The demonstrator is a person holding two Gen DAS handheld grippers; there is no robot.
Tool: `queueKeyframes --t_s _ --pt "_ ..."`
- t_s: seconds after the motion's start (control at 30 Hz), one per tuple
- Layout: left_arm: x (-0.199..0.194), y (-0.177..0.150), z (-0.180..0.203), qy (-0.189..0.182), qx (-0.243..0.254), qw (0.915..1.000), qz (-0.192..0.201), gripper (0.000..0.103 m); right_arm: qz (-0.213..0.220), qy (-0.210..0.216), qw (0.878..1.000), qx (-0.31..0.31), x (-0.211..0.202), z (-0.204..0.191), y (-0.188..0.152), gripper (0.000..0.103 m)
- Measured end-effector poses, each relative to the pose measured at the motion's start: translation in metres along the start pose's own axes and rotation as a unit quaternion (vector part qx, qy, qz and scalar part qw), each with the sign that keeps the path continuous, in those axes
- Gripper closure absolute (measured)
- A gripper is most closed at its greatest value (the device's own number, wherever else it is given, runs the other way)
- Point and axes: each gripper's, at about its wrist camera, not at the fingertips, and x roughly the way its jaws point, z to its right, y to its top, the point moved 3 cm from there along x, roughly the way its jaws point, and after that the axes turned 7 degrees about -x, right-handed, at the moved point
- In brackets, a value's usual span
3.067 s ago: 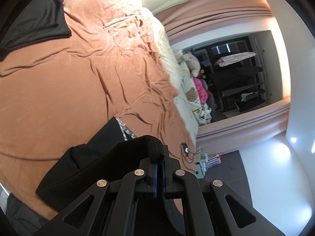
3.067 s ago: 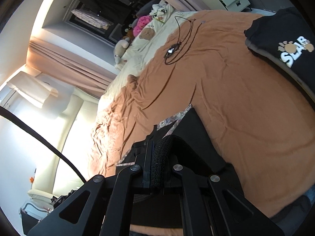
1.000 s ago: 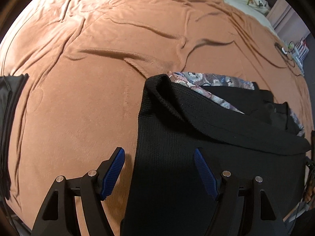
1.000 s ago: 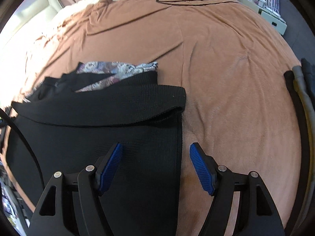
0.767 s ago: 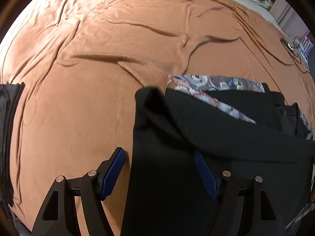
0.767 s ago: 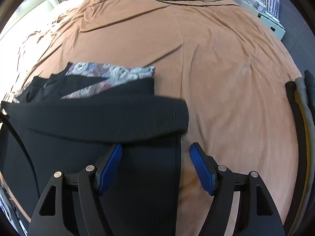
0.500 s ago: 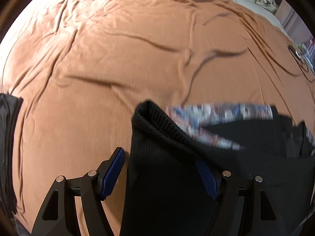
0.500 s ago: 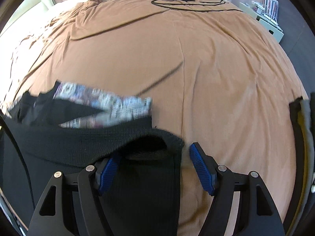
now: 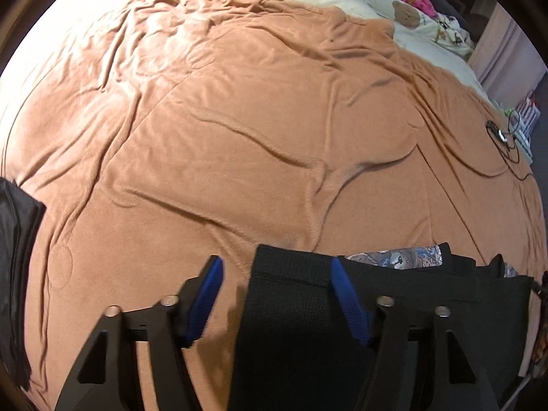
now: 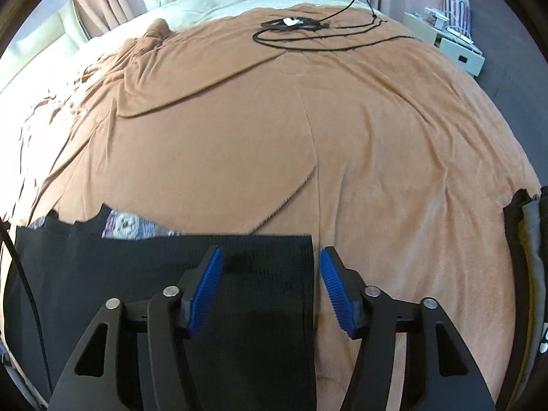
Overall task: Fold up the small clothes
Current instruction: 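Grasp the folded edge of the shirt again with both tools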
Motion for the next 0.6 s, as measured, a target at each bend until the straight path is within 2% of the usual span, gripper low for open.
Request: queueKeyframes --t_s 0.2,0.37,0.4,0.47,0.57,0.6 --pt "0.001 -0.002 -0.010 -0.016 -0.012 0.9998 -0.009 0.054 -0.012 0.037 0.999 0.009 0.005 0.008 -0.011 0.051" --pt "0.014 -0.006 -0.005 -0.007 0.004 0.9998 -0.020 0.059 -0.031 0.057 0.998 0.014 0.015 0.019 -0.005 0.062" --pt "0.019 -0.006 -0.005 -0.002 0.006 0.9997 -0.023 0.064 -0.032 0.059 0.998 0.017 0.015 0.022 -0.004 0.063" --pt "0.030 -0.007 -0.007 0.008 0.003 0.9994 -0.032 0.068 -0.034 0.064 0.997 0.026 0.019 0.027 -0.002 0.063" --pt "0.040 -0.010 -0.007 0.006 0.004 0.9992 -0.040 0.075 -0.035 0.074 0.996 0.032 0.024 0.030 0.001 0.071" --pt "0.042 -0.011 -0.005 0.004 0.010 0.9992 -0.039 0.083 -0.034 0.076 0.996 0.032 0.024 0.030 0.001 0.078"
